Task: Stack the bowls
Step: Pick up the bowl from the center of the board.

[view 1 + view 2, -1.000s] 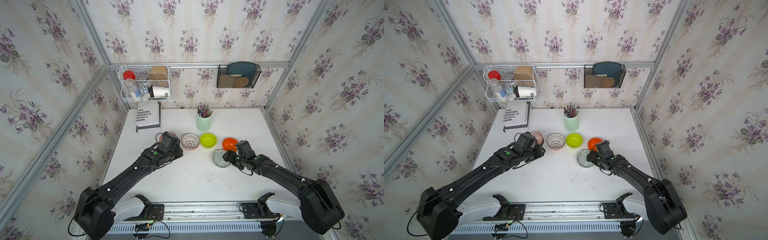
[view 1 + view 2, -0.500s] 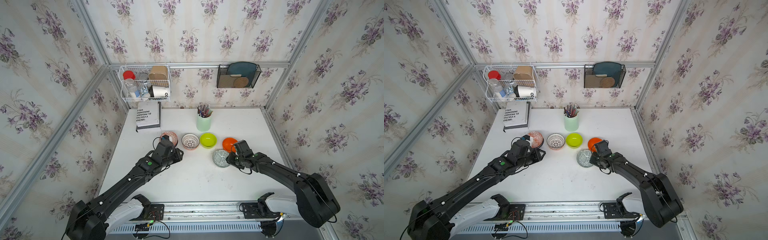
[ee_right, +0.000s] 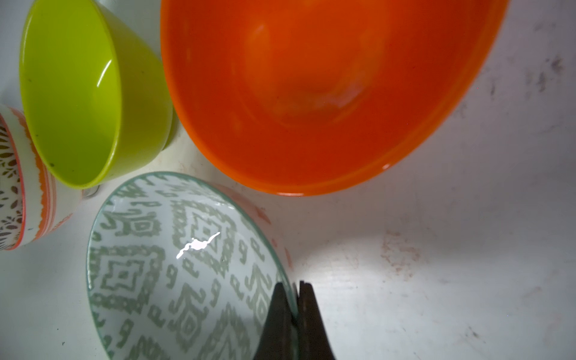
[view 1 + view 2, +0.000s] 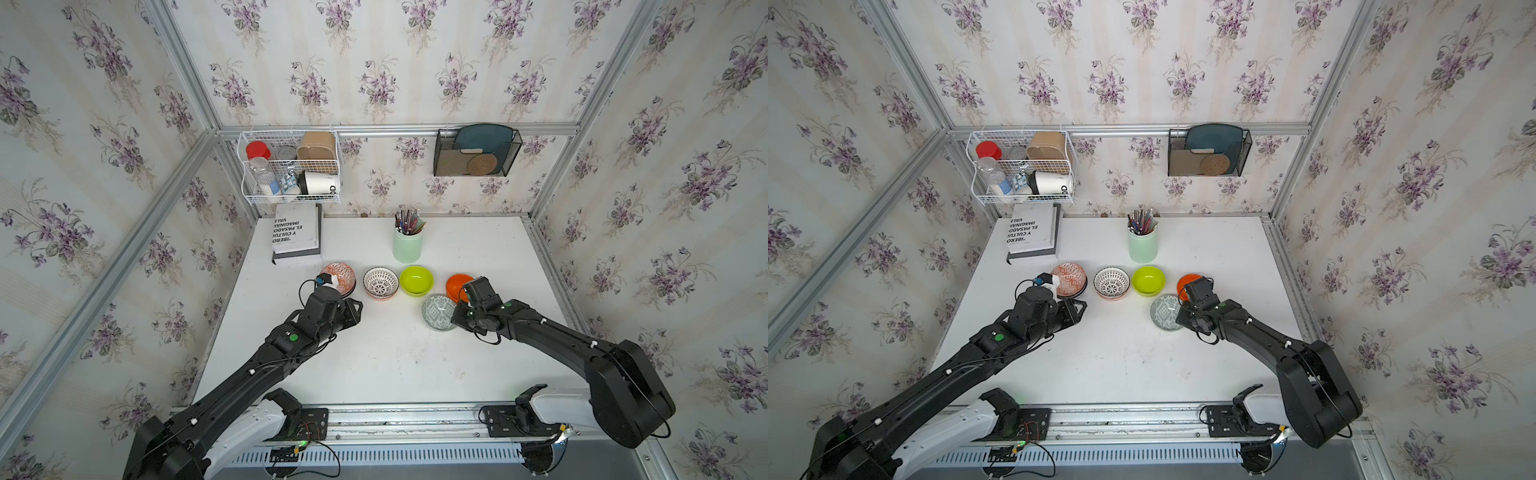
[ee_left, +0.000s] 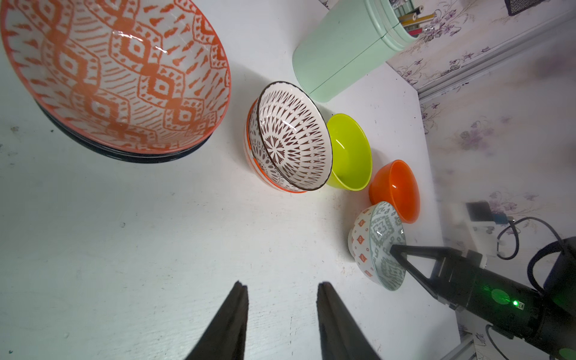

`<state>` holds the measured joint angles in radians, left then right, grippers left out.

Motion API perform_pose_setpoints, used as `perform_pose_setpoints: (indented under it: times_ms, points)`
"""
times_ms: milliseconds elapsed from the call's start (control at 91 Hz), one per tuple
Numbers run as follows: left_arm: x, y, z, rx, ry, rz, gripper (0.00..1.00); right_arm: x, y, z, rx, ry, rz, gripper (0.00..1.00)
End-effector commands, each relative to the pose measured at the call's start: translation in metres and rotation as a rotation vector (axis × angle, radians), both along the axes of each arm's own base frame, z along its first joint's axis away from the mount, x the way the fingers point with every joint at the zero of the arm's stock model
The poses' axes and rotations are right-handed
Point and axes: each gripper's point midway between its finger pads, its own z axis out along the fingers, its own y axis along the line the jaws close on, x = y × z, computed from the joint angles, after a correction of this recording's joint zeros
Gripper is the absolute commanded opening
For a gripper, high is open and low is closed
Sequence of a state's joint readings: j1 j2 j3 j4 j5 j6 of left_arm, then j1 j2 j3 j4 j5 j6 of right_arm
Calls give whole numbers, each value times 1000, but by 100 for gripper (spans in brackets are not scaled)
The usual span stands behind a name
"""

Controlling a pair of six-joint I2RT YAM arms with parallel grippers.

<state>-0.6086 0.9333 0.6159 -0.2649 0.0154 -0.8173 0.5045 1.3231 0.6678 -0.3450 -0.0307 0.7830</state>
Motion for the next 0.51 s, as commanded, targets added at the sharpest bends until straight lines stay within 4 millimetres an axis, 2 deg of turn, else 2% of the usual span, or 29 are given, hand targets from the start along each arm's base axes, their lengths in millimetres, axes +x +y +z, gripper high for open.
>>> perform_pose_setpoints:
  times_ms: [0, 66, 143, 198, 242, 407, 494]
  points:
    - [5, 2, 7, -13, -33, 25, 42, 0, 3, 4, -3, -5, -7, 0]
    - [5, 4, 7, -17, -42, 35, 43, 1, 5, 9, 5, -13, -11, 0]
    - [6, 4, 7, -27, -60, 36, 47, -5, 21, 17, 12, -30, 35, 0]
    - [8, 1, 10, -47, -94, 21, 54, -5, 28, 24, 18, -42, 52, 0]
    - [7, -3, 13, -63, -122, -5, 63, -6, 34, 30, 23, -50, 63, 0]
    - [5, -2, 25, -72, -166, -22, 74, -2, 58, 58, 37, -100, 107, 0]
    - [3, 1, 27, -47, -144, -22, 90, 6, 70, 75, 43, -132, 126, 0]
